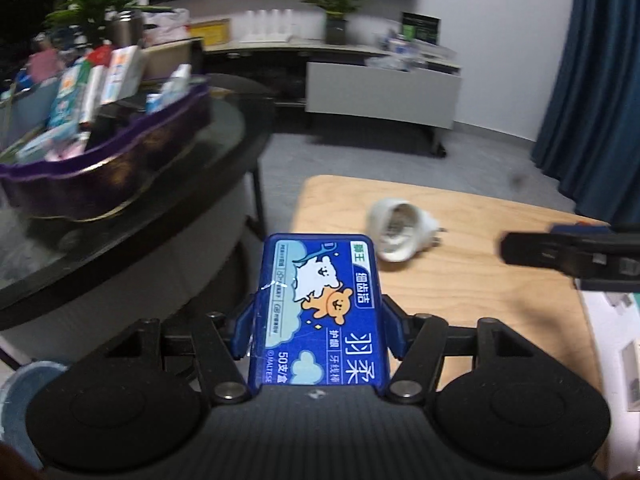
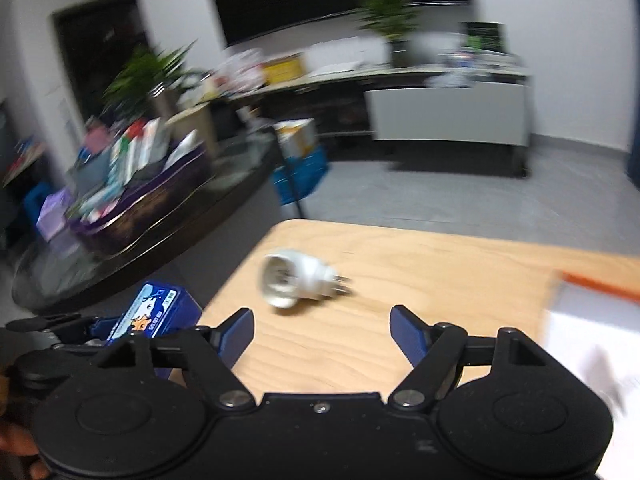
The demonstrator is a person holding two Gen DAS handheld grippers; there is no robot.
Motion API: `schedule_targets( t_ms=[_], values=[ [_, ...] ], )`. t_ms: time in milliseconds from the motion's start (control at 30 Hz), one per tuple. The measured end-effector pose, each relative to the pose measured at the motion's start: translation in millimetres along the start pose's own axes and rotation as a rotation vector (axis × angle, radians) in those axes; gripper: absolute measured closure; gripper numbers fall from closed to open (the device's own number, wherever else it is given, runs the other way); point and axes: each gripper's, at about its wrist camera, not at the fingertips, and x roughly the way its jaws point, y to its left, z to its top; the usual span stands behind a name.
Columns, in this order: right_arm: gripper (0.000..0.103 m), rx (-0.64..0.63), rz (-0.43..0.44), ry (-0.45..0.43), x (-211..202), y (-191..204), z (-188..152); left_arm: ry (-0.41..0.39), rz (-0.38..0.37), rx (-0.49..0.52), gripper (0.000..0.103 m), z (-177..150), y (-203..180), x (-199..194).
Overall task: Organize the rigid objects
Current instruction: 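Grasp the blue tissue pack with the left tool while the right tool grasps the white plug adapter, then carry the blue tissue pack and white adapter over the tray with both tools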
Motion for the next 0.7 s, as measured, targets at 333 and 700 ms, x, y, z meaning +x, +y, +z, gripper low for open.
schedule_targets(
  t_ms=[333,700],
  values=[
    [0.013,-0.287,0.026,0.098,86.8,25.1,14.3,0.001,-0.021,-0.063,0.040,-5.5,17.6,8.3],
    [0.012,-0.510,0.028,0.105,142.9,34.3,11.6,0.008,-0.020,-0.086,0.040,-8.4,22.4,23.8]
  ],
)
